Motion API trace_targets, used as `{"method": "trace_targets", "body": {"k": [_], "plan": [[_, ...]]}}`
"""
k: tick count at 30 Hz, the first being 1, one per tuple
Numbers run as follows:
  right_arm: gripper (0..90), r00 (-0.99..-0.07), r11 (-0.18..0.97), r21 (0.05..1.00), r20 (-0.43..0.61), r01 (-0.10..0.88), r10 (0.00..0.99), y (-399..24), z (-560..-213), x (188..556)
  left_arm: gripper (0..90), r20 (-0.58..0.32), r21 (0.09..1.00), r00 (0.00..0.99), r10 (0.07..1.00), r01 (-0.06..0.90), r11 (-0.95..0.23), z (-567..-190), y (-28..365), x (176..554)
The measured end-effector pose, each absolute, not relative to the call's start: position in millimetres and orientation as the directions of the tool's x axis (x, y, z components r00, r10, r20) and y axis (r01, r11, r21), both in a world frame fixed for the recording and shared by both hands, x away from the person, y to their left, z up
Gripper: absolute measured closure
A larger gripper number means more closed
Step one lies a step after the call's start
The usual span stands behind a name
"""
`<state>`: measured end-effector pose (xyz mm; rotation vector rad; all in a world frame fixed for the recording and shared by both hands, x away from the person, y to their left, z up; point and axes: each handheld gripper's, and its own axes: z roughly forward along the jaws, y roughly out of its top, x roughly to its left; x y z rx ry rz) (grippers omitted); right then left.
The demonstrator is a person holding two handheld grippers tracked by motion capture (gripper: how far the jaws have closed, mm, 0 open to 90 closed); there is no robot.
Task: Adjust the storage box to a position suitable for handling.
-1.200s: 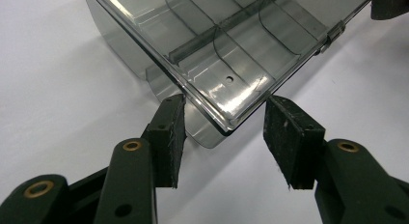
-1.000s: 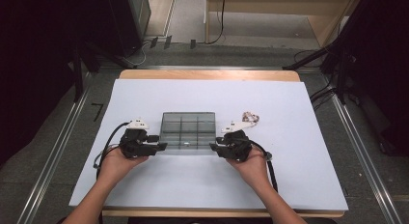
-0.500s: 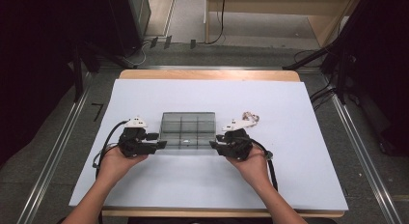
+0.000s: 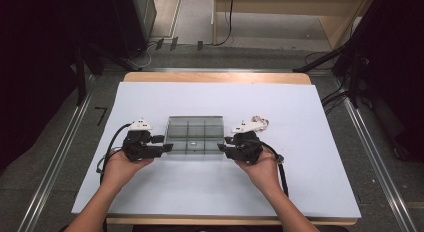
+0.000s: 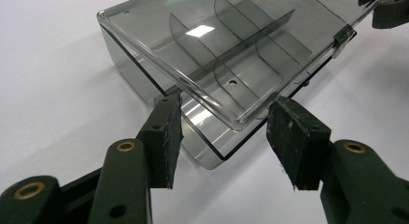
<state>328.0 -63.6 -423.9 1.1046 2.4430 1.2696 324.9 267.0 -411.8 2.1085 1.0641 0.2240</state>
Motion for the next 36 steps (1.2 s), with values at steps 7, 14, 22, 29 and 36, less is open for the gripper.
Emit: {"method": "trace_targets", "body": {"k": [7, 14, 22, 29, 36], "plan": [[62.4, -0.712, 0.364, 0.772, 0.159, 0.521, 0.684, -63.5, -420.6, 328.2, 47.1, -0.173, 0.696, 0.64, 0.749, 0.617, -0.367, -409.7, 266.3, 326.4], [61.4, -0.711, 0.356, 0.779, 0.157, 0.515, 0.685, -63.2, -416.9, 329.2, 46.6, -0.173, 0.704, 0.636, 0.752, 0.614, -0.358, -405.3, 266.7, 327.8], [59.3, -0.711, 0.351, 0.787, 0.151, 0.507, 0.687, -62.2, -412.2, 332.2, 46.0, -0.18, 0.704, 0.635, 0.752, 0.617, -0.352, -402.3, 265.0, 331.4], [58.2, -0.714, 0.354, 0.792, 0.142, 0.498, 0.686, -61.3, -407.3, 334.5, 44.7, -0.172, 0.708, 0.632, 0.755, 0.612, -0.351, -397.1, 267.5, 335.7], [57.7, -0.714, 0.351, 0.793, 0.144, 0.497, 0.685, -62.1, -402.6, 339.5, 44.4, -0.175, 0.706, 0.64, 0.748, 0.611, -0.357, -391.8, 268.3, 340.3]]}}
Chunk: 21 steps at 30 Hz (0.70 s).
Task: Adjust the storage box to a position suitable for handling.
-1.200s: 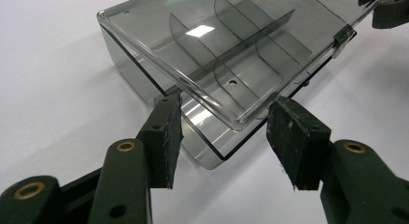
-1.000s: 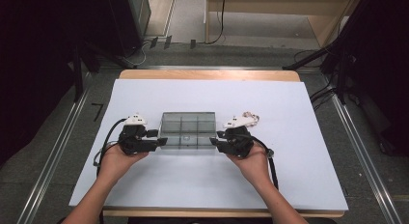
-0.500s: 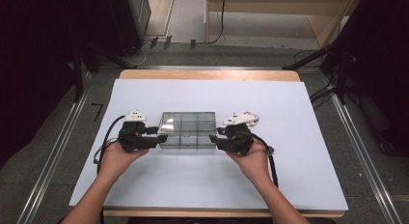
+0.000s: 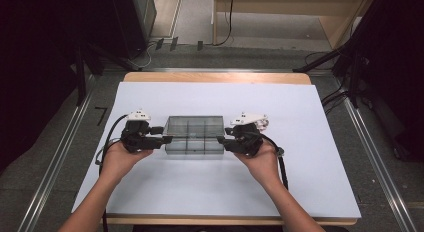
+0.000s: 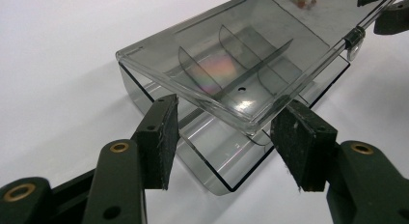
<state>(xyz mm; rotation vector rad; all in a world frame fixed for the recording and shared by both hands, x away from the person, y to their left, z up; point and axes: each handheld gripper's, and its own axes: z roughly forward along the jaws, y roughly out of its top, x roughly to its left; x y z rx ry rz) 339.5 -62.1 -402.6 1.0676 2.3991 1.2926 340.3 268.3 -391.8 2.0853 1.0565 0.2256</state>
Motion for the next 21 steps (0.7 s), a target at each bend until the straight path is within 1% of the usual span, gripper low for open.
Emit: {"method": "trace_targets", "body": {"k": [5, 21], "plan": [[57.8, -0.714, 0.343, 0.796, 0.153, 0.499, 0.684, -62.4, -399.2, 343.3, 44.1, -0.176, 0.709, 0.641, 0.747, 0.609, -0.355, -387.1, 268.8, 343.4], [59.5, -0.712, 0.347, 0.801, 0.136, 0.489, 0.689, -59.6, -390.4, 356.6, 44.3, -0.169, 0.713, 0.646, 0.745, 0.602, -0.36, -375.1, 264.5, 355.7]]}}
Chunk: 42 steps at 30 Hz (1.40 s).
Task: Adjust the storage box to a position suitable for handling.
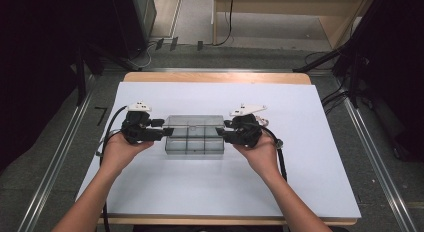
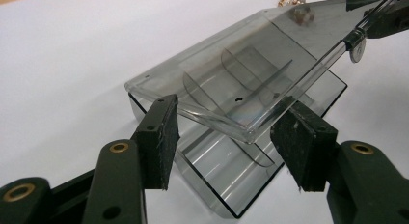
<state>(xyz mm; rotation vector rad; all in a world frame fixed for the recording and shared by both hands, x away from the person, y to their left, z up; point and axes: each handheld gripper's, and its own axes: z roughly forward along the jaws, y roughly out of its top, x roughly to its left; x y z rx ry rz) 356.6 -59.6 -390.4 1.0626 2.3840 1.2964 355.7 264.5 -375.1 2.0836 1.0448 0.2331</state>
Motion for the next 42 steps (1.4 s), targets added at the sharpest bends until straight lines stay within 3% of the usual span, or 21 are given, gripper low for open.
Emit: {"method": "trace_targets", "body": {"k": [42], "plan": [[64.5, -0.685, 0.306, 0.812, 0.15, 0.496, 0.713, -56.0, -378.5, 388.8, 56.1, -0.189, 0.734, 0.625, 0.758, 0.603, -0.314, -361.8, 267.9, 385.8]]}}
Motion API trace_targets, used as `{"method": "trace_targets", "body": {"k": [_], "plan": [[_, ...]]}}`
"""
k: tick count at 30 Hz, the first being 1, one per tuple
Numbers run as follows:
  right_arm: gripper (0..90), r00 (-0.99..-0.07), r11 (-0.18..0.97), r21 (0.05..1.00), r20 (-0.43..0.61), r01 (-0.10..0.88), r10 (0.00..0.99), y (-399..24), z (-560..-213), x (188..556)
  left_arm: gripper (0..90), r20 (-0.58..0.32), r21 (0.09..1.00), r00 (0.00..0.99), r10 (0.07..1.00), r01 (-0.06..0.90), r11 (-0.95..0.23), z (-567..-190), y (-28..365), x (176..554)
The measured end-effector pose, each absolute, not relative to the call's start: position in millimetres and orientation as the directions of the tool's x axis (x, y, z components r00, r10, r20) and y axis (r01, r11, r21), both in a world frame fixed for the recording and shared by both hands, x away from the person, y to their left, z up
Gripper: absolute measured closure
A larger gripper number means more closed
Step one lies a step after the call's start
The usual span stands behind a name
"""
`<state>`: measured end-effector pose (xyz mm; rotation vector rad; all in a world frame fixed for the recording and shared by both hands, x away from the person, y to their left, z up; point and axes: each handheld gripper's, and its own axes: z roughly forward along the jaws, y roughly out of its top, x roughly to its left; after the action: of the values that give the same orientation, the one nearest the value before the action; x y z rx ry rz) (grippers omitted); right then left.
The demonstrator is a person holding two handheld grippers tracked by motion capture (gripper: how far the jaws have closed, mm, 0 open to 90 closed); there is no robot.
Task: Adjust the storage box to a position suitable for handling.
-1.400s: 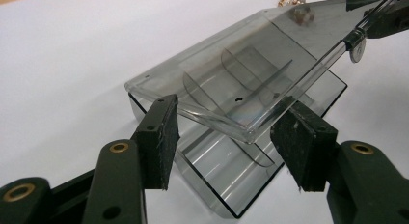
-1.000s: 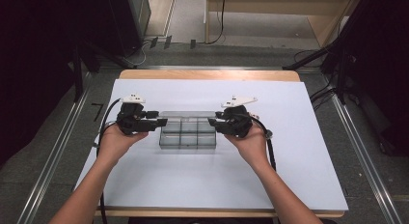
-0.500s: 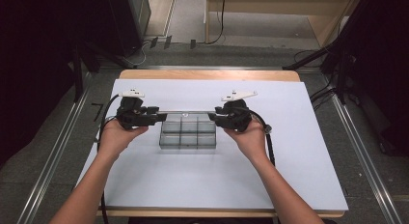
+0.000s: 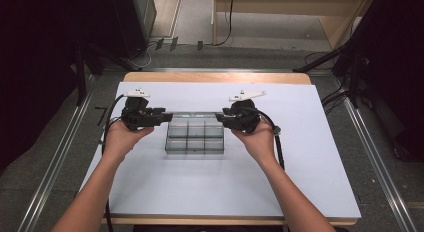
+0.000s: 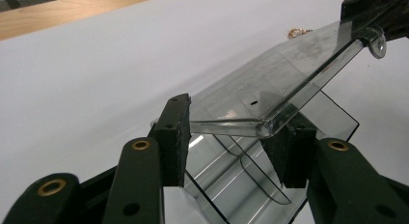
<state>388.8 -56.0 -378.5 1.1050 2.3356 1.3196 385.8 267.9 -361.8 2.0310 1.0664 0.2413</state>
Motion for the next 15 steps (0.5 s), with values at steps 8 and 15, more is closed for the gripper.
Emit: {"method": "trace_targets", "body": {"k": [8, 15], "plan": [[65.9, -0.675, 0.29, 0.815, 0.16, 0.502, 0.72, -55.8, -378.3, 395.9, 60.4, -0.194, 0.739, 0.611, 0.767, 0.605, -0.295, -361.8, 269.3, 392.2], [66.6, -0.669, 0.282, 0.815, 0.165, 0.506, 0.725, -55.4, -380.2, 401.2, 61.1, -0.19, 0.741, 0.605, 0.773, 0.604, -0.292, -361.7, 268.5, 396.6]]}}
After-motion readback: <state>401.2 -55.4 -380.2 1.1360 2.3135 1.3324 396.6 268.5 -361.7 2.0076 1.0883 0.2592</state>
